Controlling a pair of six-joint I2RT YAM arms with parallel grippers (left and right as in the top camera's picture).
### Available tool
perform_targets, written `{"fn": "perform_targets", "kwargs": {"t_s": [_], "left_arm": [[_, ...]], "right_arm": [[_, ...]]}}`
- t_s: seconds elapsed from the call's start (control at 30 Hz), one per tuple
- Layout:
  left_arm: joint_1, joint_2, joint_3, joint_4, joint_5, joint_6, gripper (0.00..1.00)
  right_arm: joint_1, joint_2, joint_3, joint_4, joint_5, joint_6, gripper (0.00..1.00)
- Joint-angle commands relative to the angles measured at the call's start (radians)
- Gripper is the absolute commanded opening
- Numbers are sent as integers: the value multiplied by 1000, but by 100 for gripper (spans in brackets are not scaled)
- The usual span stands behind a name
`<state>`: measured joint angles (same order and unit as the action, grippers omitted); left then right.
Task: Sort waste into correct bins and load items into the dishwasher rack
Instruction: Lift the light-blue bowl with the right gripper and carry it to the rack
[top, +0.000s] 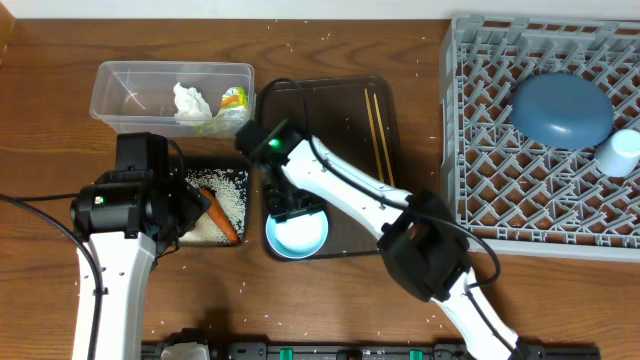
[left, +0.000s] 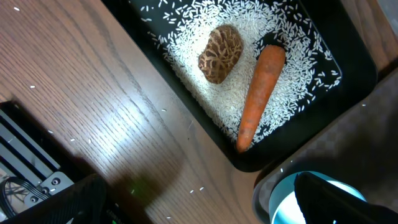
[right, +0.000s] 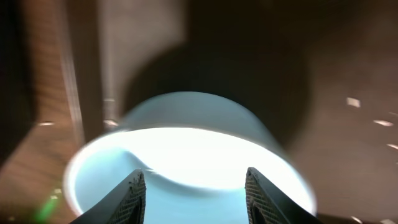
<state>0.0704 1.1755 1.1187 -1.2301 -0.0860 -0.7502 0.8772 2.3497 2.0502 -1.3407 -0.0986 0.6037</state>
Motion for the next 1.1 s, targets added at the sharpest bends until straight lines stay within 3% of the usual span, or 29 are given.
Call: {"fn": "perform_targets", "kwargs": {"t_s": [0.0,0.53,0.63,0.77,0.87,0.97,1.07], "left_arm": [[3,2,0,-3,-20,17,98],[3,2,0,-3,-19,17,98],[3,2,0,-3,-20,17,98],[3,2,0,-3,-20,17,98],[3,2,0,-3,-20,17,98],[3,2,0,-3,-19,17,98],[3,2,0,-3,-20,17,98]], "right_arm": [[-60,3,-3,-16,72,10,46],[-214,-2,10,-92,224,-21,46],[-225,-24,14,-103,230,-21,39],[-201,-89,14,-83,209,-26,39],[-160,-134,14,-58,185,-70,48],[-117,-143,14,-46,159,-85,79],[-80,-131,6,-27,154,-85,87]]}}
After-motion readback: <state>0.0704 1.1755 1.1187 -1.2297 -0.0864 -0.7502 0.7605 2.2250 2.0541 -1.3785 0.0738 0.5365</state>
